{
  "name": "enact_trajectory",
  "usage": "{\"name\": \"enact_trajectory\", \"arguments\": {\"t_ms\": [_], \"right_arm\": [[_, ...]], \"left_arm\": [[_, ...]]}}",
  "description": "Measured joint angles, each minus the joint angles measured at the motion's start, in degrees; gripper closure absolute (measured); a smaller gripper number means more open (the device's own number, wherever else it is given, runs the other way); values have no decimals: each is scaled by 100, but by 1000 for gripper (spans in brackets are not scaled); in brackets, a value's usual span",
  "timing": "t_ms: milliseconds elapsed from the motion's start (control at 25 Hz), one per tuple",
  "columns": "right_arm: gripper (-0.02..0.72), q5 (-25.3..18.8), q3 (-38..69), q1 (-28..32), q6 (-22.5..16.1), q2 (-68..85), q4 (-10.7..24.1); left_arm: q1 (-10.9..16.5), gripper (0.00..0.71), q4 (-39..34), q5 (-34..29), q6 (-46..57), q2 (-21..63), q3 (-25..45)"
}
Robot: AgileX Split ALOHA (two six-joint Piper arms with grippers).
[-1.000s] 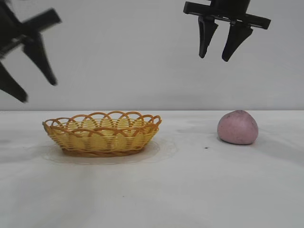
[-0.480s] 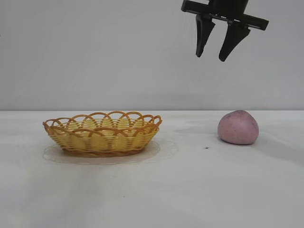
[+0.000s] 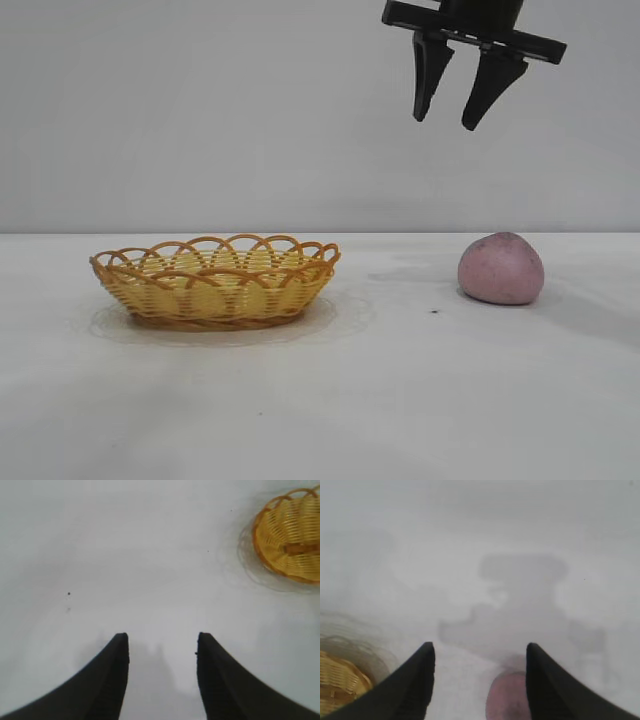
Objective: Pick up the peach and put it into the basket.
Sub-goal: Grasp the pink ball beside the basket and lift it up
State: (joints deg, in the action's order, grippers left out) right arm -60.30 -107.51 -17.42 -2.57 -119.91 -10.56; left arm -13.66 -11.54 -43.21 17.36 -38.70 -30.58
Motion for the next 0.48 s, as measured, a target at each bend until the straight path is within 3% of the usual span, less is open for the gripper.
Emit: {"name": "enact_trajectory", "arguments": {"t_ms": [320, 480], "right_arm": [[302, 24, 0, 0, 9, -4, 12], [302, 24, 0, 0, 9, -4, 19]], "left_arm": [[0, 437, 182, -2321, -377, 3119, 80], [0, 437, 264, -2597, -586, 3818, 80]]}}
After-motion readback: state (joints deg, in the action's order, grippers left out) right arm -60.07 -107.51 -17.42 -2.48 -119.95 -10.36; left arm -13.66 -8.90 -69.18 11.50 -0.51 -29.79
